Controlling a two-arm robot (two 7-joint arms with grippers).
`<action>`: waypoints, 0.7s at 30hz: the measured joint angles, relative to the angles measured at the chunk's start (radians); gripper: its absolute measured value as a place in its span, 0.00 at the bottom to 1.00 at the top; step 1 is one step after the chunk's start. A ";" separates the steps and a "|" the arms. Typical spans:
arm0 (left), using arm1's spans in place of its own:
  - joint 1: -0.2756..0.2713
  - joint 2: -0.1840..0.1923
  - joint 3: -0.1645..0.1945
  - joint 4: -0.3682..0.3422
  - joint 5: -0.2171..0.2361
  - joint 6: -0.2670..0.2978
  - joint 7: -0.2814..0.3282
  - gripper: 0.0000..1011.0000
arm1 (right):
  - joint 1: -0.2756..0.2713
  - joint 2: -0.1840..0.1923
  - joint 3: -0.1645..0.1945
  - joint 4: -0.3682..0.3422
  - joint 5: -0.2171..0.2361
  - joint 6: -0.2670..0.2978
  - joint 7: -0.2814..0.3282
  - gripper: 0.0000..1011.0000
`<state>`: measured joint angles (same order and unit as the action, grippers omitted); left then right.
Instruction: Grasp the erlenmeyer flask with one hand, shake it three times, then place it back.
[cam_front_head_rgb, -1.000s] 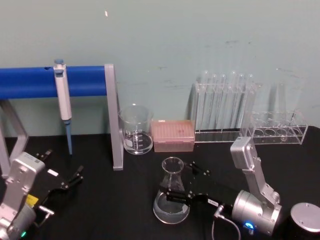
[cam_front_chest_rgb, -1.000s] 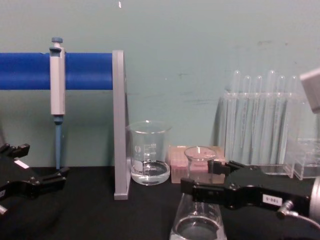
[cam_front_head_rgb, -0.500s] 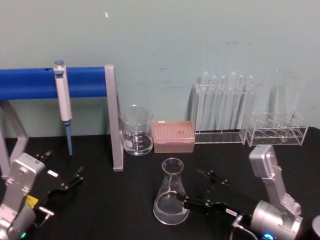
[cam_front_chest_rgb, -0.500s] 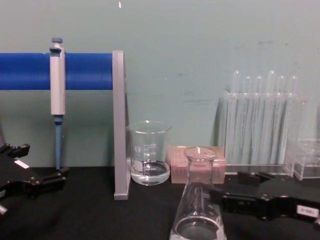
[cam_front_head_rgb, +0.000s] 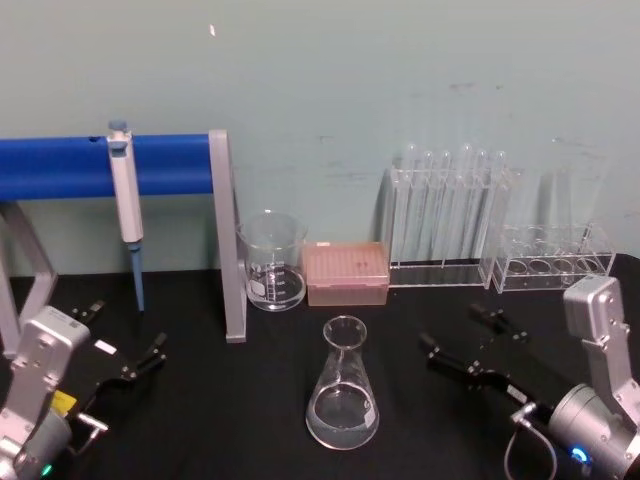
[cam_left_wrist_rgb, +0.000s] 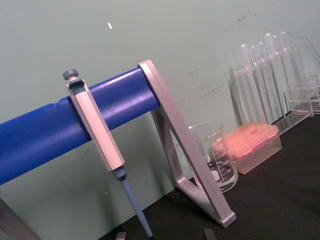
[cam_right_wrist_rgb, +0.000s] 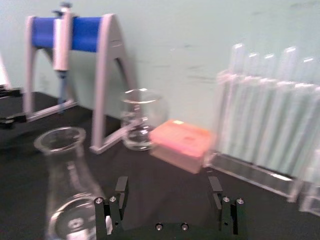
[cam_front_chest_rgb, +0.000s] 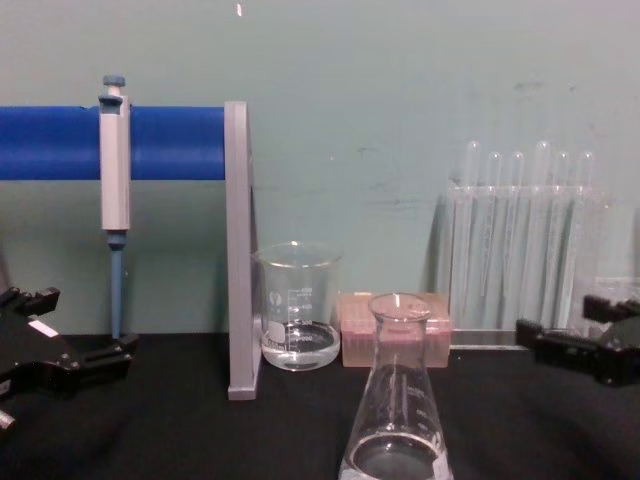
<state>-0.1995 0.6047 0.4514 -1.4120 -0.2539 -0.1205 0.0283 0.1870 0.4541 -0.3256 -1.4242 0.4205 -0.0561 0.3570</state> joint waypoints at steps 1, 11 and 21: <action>0.000 0.000 0.000 0.000 0.000 0.000 0.000 0.99 | -0.001 -0.004 0.005 0.001 -0.006 -0.005 -0.011 0.99; 0.000 0.000 0.000 0.000 0.000 0.000 0.000 0.99 | -0.011 -0.062 0.049 0.036 -0.085 -0.030 -0.146 0.99; 0.000 0.000 0.000 0.000 0.000 0.000 0.000 0.99 | -0.008 -0.104 0.068 0.083 -0.123 -0.027 -0.188 0.99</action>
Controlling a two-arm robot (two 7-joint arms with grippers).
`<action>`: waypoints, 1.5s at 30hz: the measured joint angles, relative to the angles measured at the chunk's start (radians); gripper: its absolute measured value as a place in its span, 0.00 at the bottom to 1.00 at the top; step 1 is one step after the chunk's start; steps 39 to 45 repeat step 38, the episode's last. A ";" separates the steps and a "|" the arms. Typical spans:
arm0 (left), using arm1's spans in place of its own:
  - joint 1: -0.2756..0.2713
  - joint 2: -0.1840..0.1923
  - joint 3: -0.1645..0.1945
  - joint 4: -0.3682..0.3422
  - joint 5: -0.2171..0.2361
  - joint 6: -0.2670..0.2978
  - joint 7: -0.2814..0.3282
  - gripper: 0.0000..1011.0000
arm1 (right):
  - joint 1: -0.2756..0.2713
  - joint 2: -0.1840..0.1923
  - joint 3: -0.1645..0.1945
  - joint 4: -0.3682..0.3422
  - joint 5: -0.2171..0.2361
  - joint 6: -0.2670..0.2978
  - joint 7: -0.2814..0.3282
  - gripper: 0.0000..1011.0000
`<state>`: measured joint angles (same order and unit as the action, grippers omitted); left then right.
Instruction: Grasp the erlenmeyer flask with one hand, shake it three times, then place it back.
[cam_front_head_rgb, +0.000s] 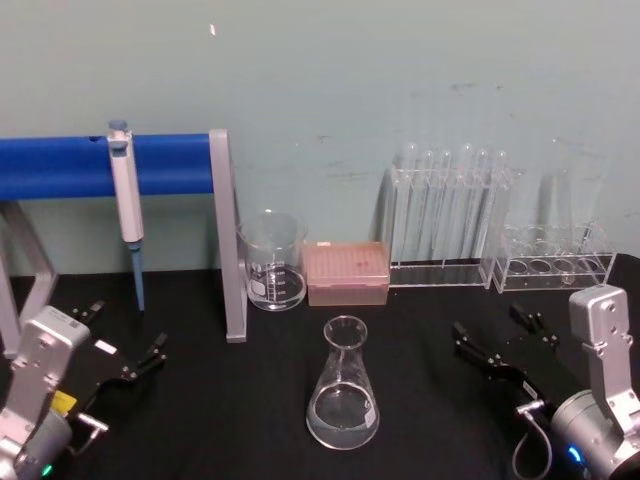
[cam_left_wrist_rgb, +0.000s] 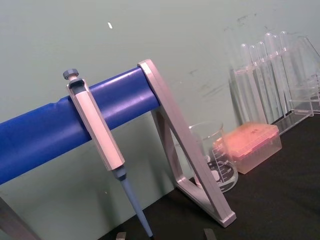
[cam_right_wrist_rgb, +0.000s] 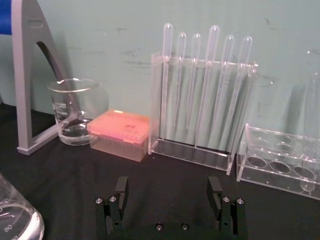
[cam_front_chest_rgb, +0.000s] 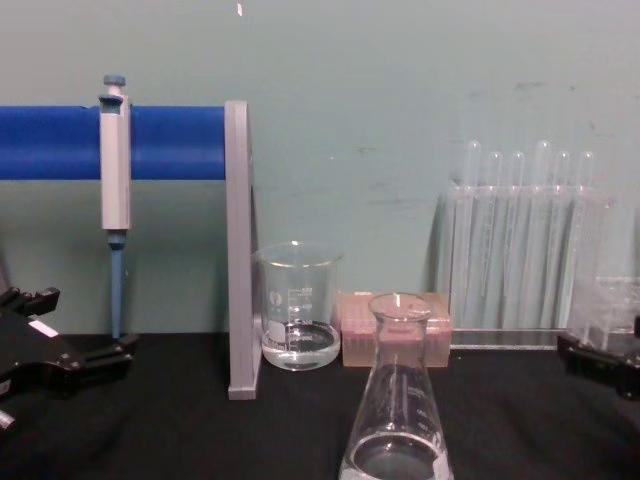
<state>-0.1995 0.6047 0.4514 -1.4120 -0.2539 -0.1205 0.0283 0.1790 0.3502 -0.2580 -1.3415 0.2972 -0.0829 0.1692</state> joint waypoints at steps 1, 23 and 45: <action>0.000 0.000 0.000 0.000 0.000 0.000 0.000 0.99 | 0.001 -0.002 0.001 0.004 -0.003 0.000 0.000 0.99; 0.000 0.000 0.000 0.000 0.000 0.000 0.000 0.99 | 0.012 -0.034 0.022 0.031 -0.051 0.014 0.025 0.99; 0.000 0.000 0.000 0.000 0.000 0.000 0.000 0.99 | 0.011 -0.034 0.022 0.031 -0.049 0.012 0.022 0.99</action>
